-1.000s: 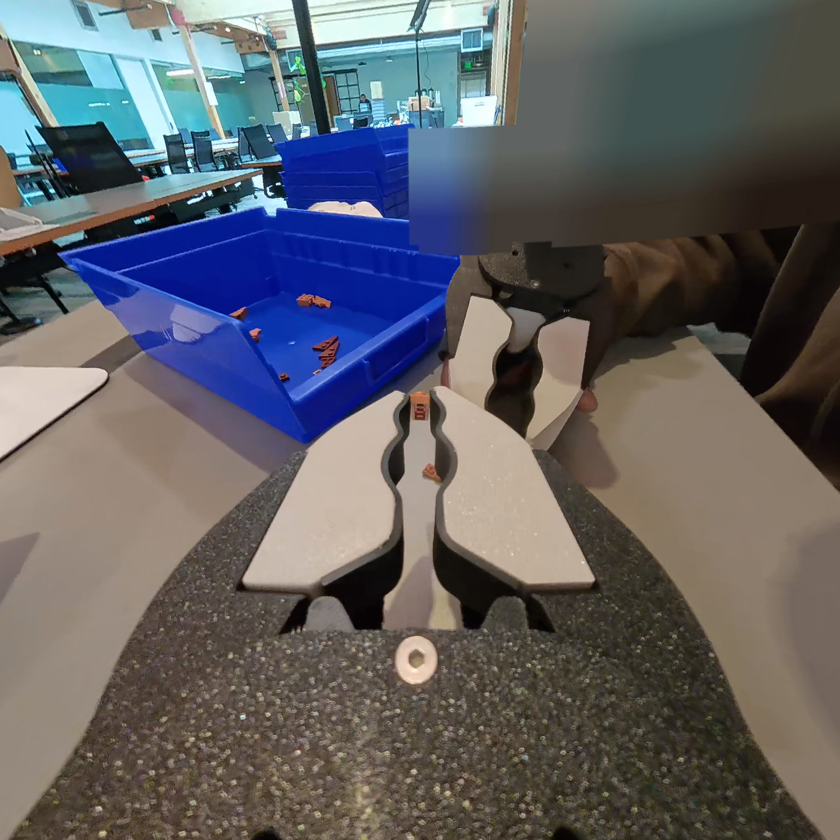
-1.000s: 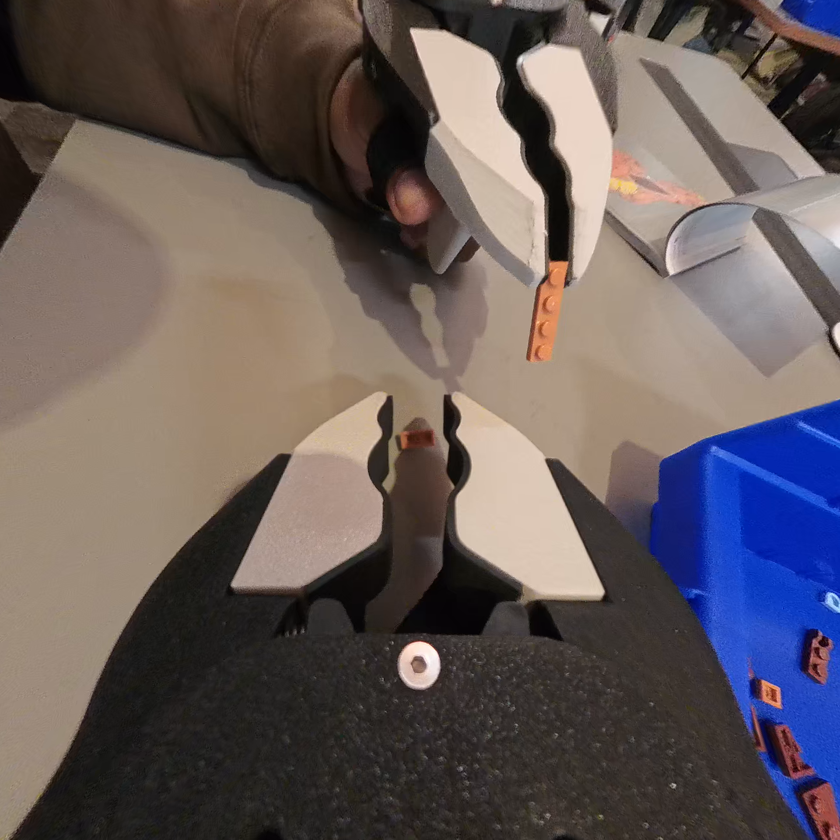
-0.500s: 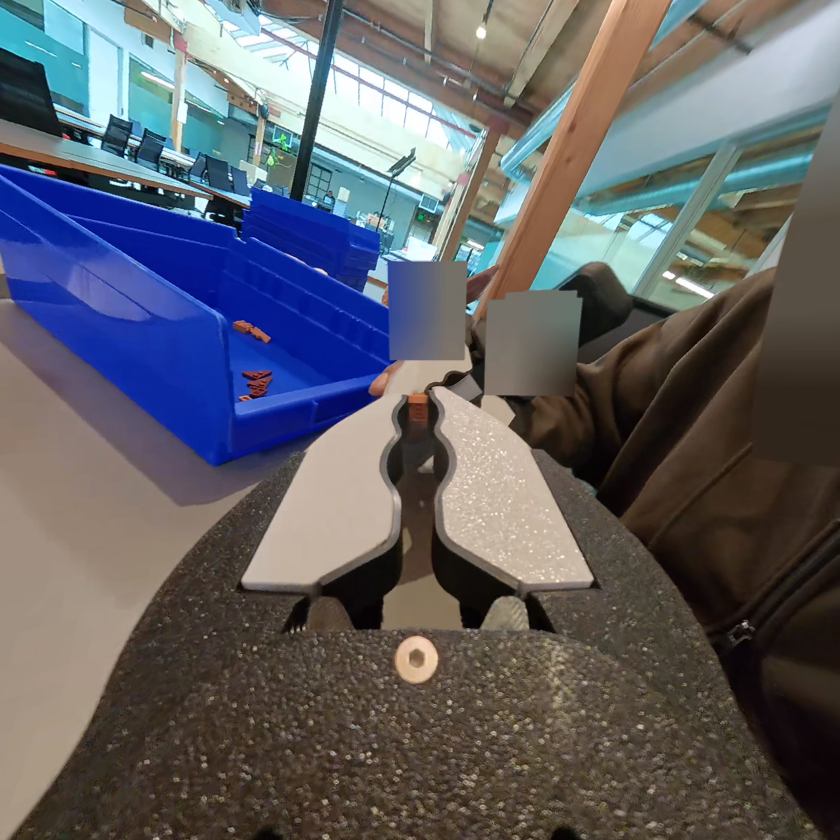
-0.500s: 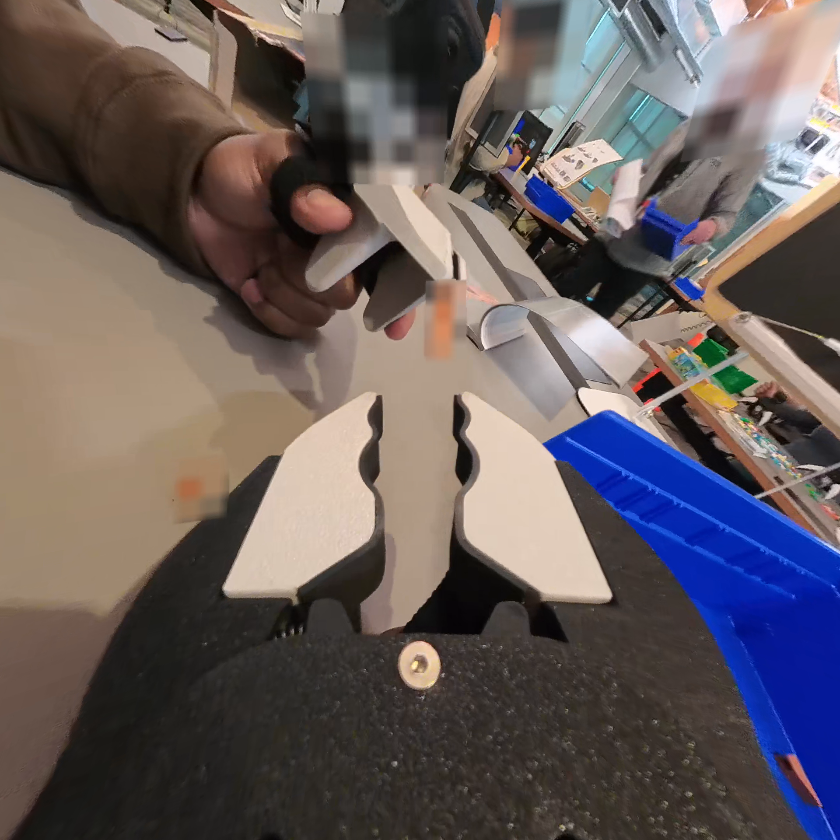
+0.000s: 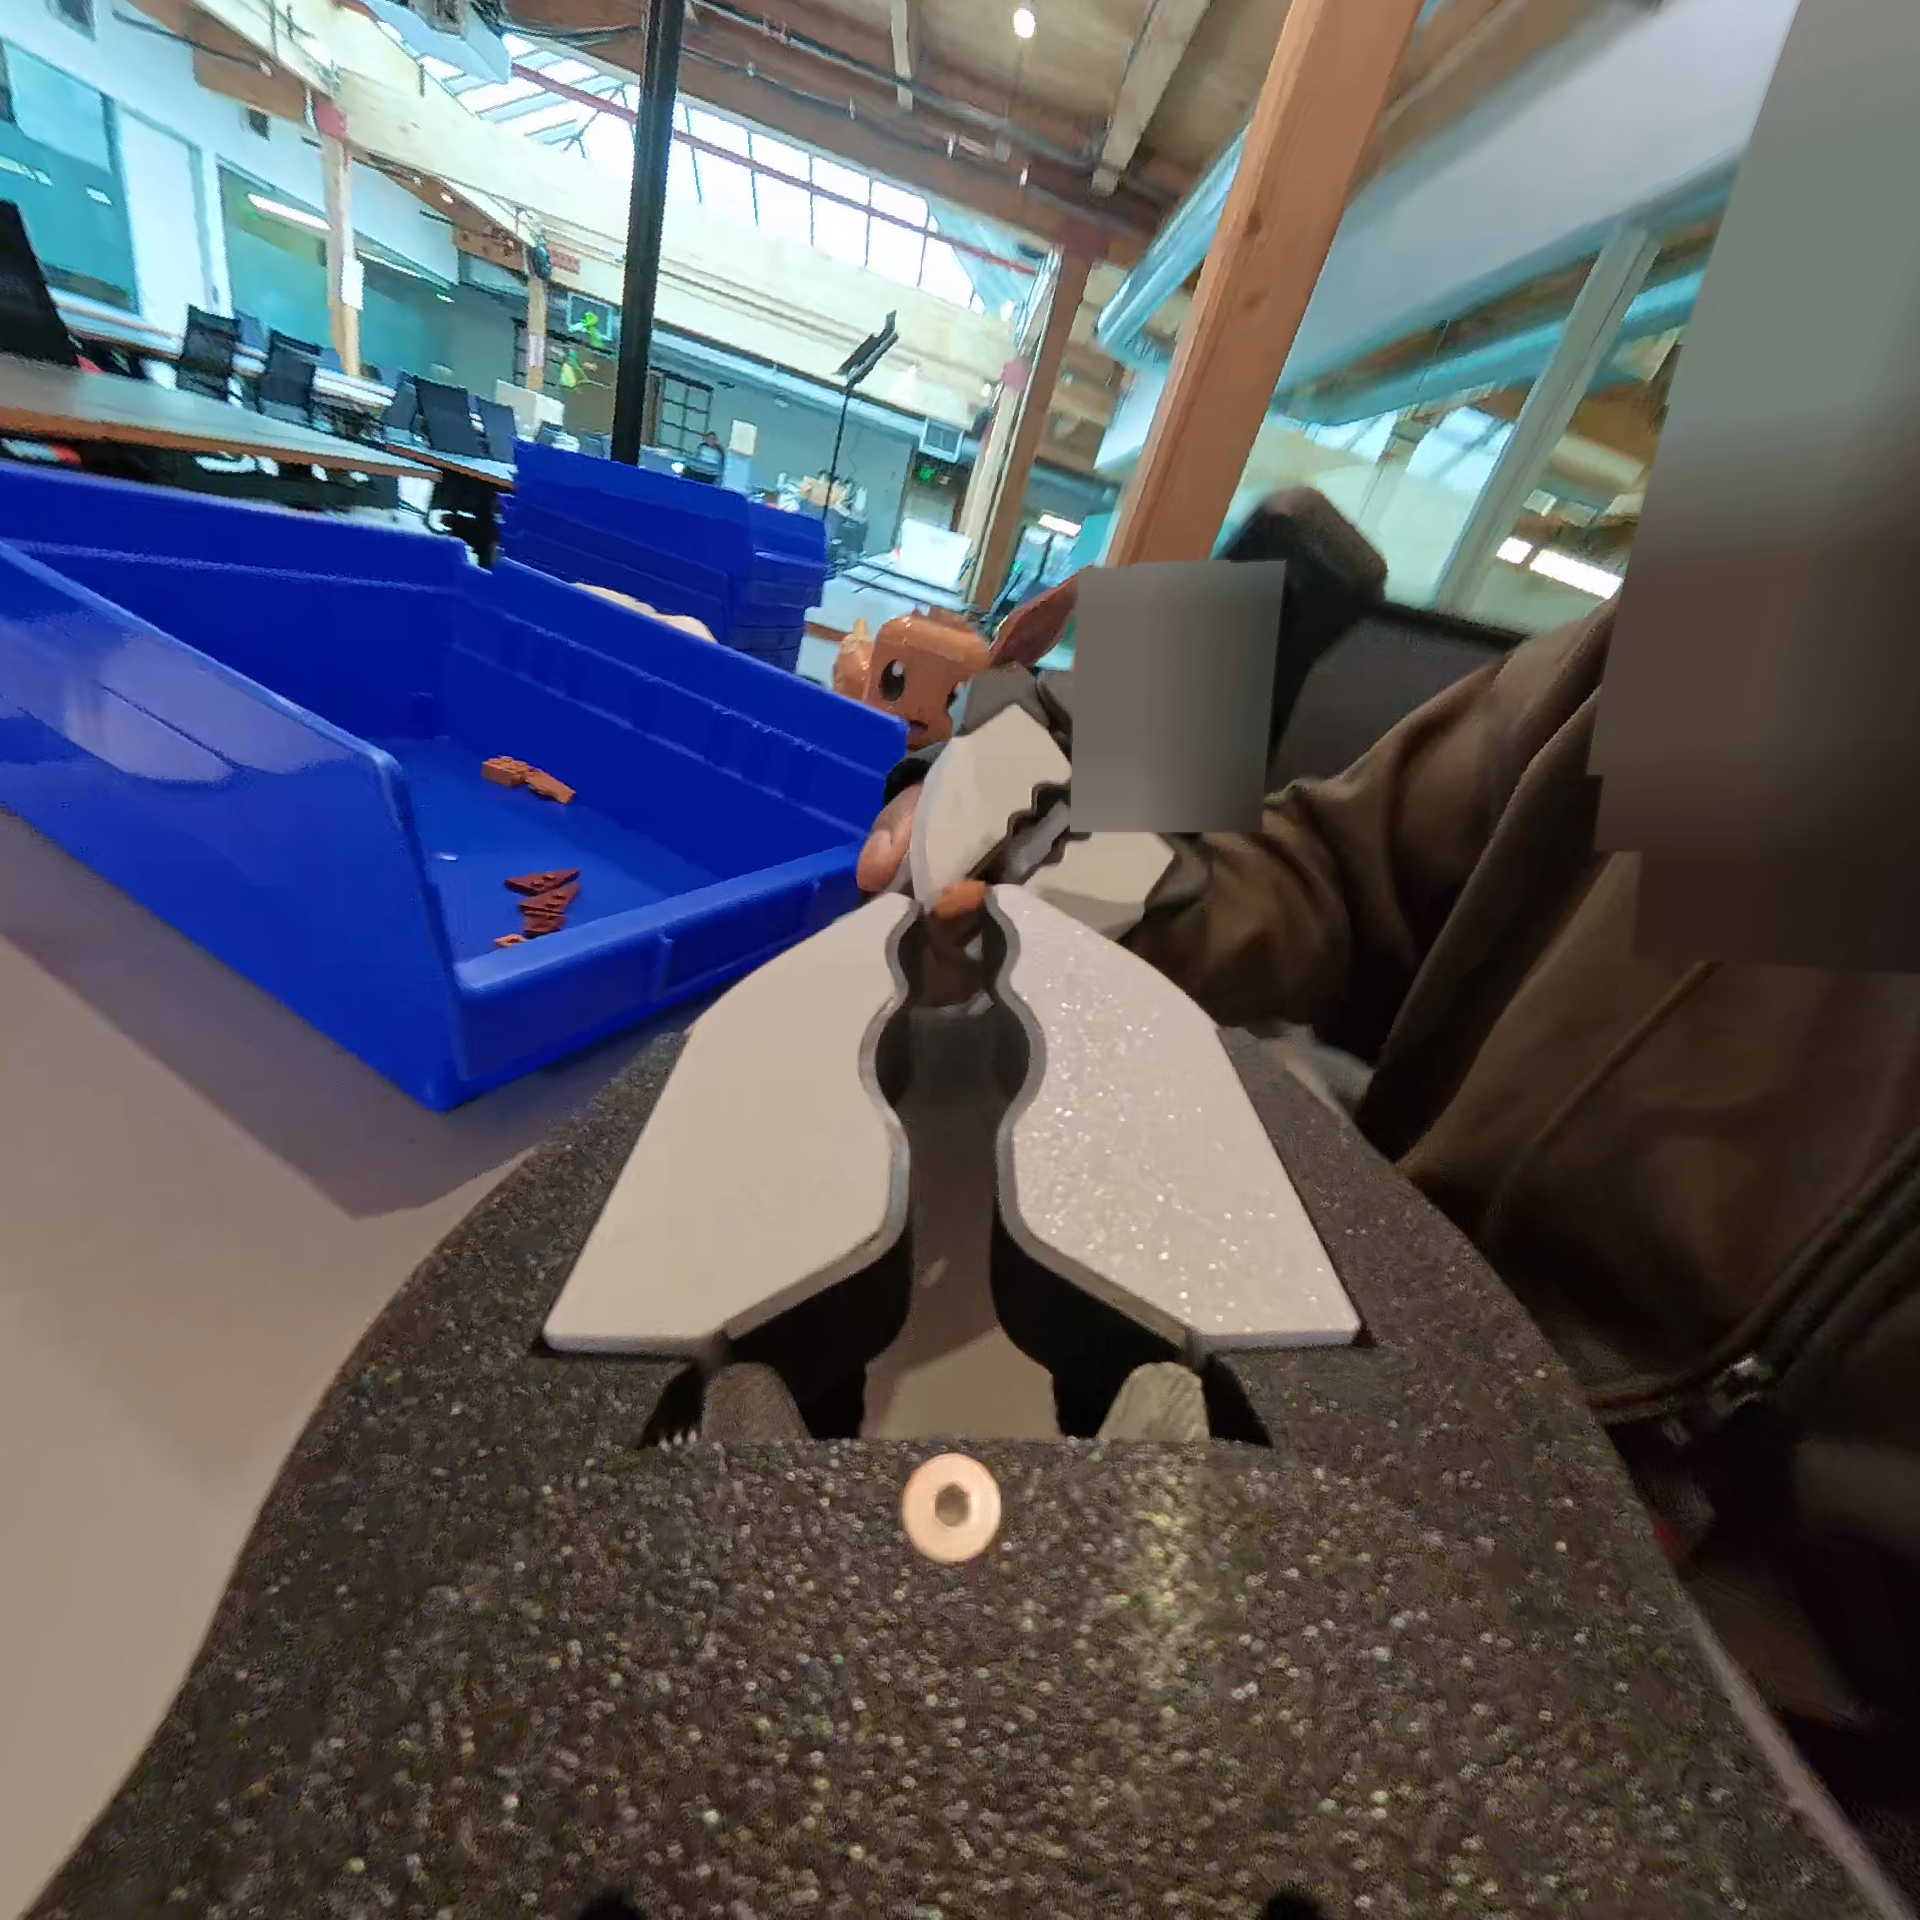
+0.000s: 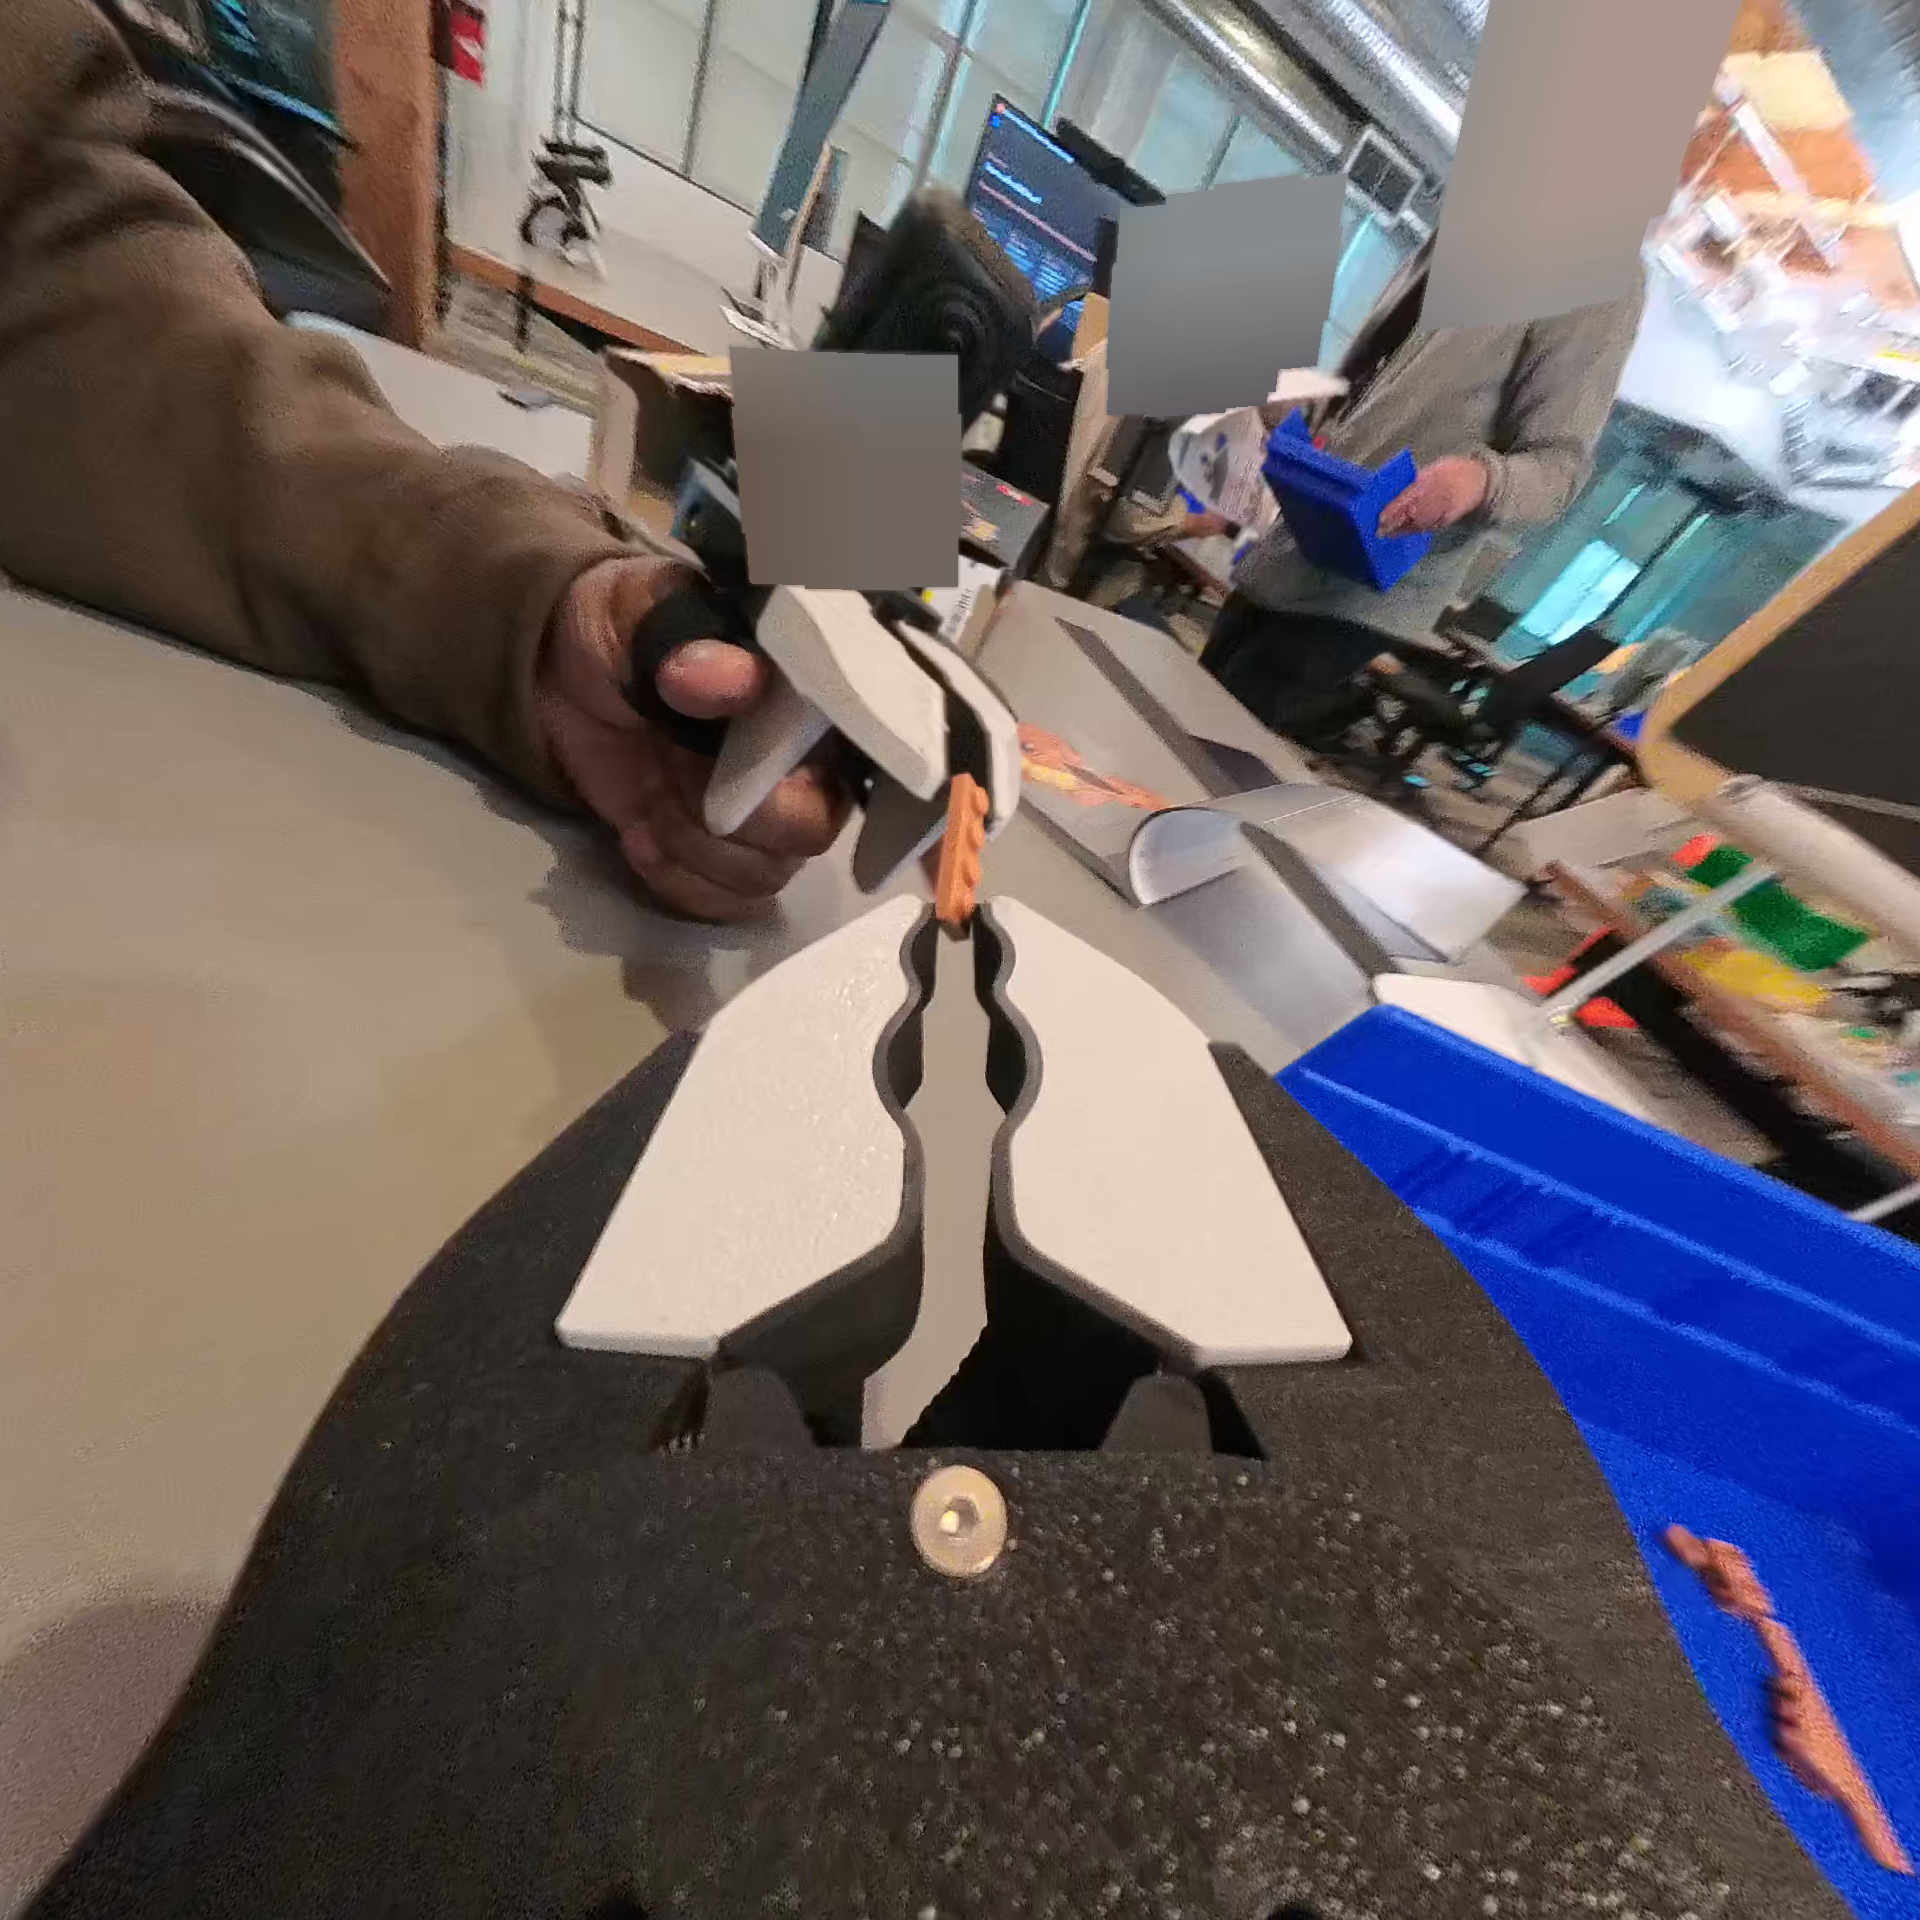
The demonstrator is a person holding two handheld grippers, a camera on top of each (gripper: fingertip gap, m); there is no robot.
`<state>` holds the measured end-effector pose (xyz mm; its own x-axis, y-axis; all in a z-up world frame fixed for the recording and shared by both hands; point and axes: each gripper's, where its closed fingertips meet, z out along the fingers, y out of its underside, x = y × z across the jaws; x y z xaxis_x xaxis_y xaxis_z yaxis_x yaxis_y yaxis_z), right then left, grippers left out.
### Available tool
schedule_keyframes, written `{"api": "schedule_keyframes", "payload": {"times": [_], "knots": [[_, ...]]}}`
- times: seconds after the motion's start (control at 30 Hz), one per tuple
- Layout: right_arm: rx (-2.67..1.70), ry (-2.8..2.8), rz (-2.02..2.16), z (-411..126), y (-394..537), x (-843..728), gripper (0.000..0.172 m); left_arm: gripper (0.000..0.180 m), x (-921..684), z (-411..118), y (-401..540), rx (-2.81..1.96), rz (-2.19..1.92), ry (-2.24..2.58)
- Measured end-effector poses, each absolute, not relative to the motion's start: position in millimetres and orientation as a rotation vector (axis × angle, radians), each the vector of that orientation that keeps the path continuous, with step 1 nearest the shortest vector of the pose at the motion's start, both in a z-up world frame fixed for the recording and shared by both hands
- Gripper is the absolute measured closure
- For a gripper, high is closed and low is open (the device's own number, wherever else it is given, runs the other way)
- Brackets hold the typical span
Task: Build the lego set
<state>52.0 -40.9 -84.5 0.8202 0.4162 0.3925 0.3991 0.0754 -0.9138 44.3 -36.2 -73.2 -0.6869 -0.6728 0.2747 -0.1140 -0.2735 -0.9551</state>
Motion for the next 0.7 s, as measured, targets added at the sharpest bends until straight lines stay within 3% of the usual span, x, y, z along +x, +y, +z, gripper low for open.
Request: {"api": "schedule_keyframes", "payload": {"times": [0.2, 0.4, 0.7], "knots": [[-1.617, -0.677, 0.274, -98, -43, 44, 0.166, 0.160, 41, -88, -37, -0.729, -1.624, 1.764], [-1.652, -0.725, 0.356, -107, -47, 34, 0.166, 0.169, 39, -108, -51, -0.548, -1.356, 1.888], [-1.672, -0.709, 0.421, -109, -48, 37, 0.166, 0.172, 36, -101, -46, -0.482, -1.311, 1.840]]}}
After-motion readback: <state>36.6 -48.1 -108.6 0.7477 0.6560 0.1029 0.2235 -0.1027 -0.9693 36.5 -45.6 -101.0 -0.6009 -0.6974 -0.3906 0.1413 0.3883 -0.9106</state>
